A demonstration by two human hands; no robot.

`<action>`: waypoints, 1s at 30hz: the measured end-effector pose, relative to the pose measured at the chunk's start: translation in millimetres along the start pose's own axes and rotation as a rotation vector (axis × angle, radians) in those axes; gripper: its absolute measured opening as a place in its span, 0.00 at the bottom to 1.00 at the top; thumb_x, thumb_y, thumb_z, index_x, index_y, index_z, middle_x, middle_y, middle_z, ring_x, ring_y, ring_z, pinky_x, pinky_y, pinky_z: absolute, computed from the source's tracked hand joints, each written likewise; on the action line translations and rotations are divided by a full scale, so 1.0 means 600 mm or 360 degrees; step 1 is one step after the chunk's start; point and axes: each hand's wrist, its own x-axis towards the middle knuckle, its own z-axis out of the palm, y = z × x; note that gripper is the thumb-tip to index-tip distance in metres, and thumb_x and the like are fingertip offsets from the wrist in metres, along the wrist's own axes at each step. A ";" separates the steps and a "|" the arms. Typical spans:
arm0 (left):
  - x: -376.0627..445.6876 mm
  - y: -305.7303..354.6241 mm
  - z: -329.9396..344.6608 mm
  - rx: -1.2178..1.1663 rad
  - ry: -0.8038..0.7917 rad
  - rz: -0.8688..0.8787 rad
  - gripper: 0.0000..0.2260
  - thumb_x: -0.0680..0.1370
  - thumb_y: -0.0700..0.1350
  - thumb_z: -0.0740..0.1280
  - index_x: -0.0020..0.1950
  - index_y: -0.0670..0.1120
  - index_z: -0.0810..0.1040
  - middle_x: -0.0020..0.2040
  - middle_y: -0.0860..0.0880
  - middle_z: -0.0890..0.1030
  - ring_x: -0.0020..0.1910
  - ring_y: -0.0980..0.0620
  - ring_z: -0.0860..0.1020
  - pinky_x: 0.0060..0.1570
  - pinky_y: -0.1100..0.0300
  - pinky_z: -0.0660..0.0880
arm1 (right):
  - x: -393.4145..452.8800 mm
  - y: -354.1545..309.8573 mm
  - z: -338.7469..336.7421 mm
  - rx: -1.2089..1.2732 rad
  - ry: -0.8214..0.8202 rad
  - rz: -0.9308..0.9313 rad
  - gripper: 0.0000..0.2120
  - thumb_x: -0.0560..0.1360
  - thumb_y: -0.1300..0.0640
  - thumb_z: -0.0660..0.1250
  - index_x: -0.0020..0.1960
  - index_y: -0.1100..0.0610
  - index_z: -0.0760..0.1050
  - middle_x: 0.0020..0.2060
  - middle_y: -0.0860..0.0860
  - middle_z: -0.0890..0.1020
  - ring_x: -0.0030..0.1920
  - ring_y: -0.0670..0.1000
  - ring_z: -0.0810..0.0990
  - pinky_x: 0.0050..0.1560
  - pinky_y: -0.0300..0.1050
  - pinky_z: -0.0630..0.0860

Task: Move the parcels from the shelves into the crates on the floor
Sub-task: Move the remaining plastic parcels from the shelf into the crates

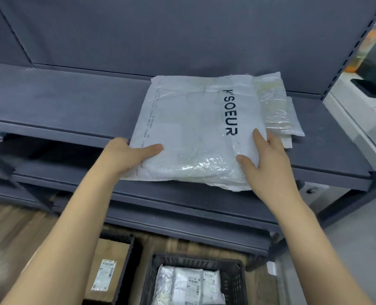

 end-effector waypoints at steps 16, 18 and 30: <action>-0.364 -0.249 0.090 -0.0727 0.0169 -0.0294 0.20 0.69 0.39 0.76 0.56 0.45 0.71 0.52 0.45 0.82 0.49 0.45 0.82 0.49 0.45 0.78 | -0.316 0.147 0.027 0.0256 -0.0391 0.0012 0.33 0.77 0.54 0.67 0.76 0.49 0.54 0.64 0.45 0.63 0.57 0.35 0.60 0.60 0.29 0.57; -0.398 -0.259 0.096 -0.0761 0.0244 -0.0254 0.16 0.71 0.36 0.72 0.53 0.48 0.71 0.52 0.47 0.82 0.47 0.49 0.82 0.45 0.51 0.79 | -0.347 0.166 0.034 0.0275 -0.0473 0.0014 0.33 0.76 0.53 0.67 0.76 0.50 0.55 0.61 0.43 0.64 0.56 0.35 0.62 0.58 0.29 0.58; -0.485 -0.278 0.130 0.0856 0.0804 0.0399 0.16 0.71 0.36 0.69 0.54 0.53 0.78 0.43 0.53 0.80 0.40 0.47 0.75 0.36 0.58 0.62 | -0.389 0.191 0.002 0.0214 -0.0378 -0.0235 0.37 0.76 0.55 0.67 0.77 0.52 0.50 0.74 0.47 0.56 0.71 0.40 0.55 0.68 0.33 0.52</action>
